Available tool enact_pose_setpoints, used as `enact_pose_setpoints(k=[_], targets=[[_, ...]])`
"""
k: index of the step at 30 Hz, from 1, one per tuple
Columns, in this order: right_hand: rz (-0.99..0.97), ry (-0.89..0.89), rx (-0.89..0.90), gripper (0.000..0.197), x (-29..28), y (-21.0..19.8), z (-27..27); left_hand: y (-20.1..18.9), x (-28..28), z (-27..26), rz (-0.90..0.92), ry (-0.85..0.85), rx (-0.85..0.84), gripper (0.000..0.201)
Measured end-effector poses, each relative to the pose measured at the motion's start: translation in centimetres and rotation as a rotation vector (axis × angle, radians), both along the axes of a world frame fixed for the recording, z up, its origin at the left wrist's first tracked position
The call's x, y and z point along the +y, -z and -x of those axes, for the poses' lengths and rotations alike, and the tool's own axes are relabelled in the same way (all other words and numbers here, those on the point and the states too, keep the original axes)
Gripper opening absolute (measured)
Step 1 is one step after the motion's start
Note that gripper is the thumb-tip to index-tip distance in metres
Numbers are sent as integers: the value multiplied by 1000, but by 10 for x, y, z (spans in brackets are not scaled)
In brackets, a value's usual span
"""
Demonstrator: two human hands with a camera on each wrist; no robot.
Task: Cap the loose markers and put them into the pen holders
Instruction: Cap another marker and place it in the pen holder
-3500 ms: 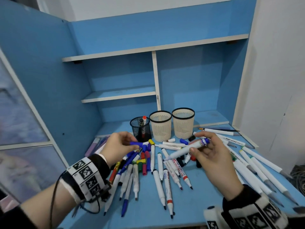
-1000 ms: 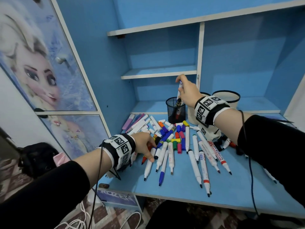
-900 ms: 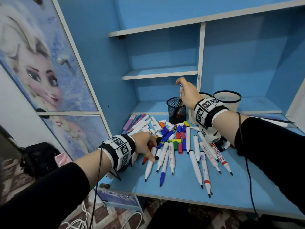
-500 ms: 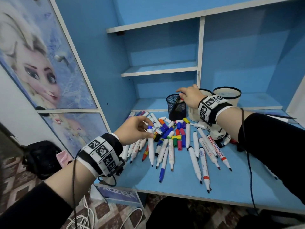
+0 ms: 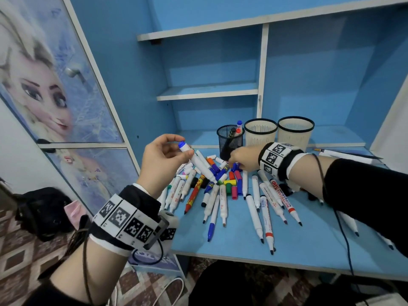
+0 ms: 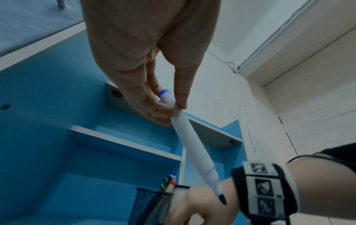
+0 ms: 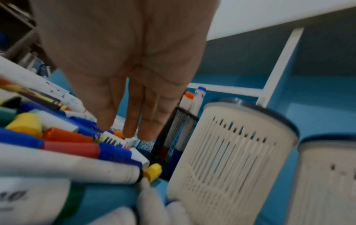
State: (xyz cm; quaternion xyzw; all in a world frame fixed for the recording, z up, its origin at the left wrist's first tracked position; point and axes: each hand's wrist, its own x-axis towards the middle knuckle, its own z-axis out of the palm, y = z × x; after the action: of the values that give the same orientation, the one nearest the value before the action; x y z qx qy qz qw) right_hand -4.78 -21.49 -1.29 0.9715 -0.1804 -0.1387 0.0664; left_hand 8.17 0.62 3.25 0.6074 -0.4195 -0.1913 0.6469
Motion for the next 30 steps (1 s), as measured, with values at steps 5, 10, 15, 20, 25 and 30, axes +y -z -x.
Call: enact_pose_setpoints(k=[5, 10, 15, 20, 25, 30], targets=[[-10, 45, 43, 37, -12, 11, -14, -7, 6, 5, 71, 5, 29, 24], [-14, 50, 31, 18, -17, 11, -22, -13, 13, 3, 95, -14, 28, 24], [-31, 47, 59, 26, -22, 13, -21, -18, 17, 5, 126, -16, 43, 23], [-96, 128, -62, 22, -12, 8, -14, -20, 19, 7, 177, -7, 88, 22], [-282, 183, -448, 15, 13, -14, 14, -21, 12, 8, 242, -20, 170, 22], [-450, 257, -842, 15, 46, -38, 57, -19, -2, 18, 230, -35, 251, 21]])
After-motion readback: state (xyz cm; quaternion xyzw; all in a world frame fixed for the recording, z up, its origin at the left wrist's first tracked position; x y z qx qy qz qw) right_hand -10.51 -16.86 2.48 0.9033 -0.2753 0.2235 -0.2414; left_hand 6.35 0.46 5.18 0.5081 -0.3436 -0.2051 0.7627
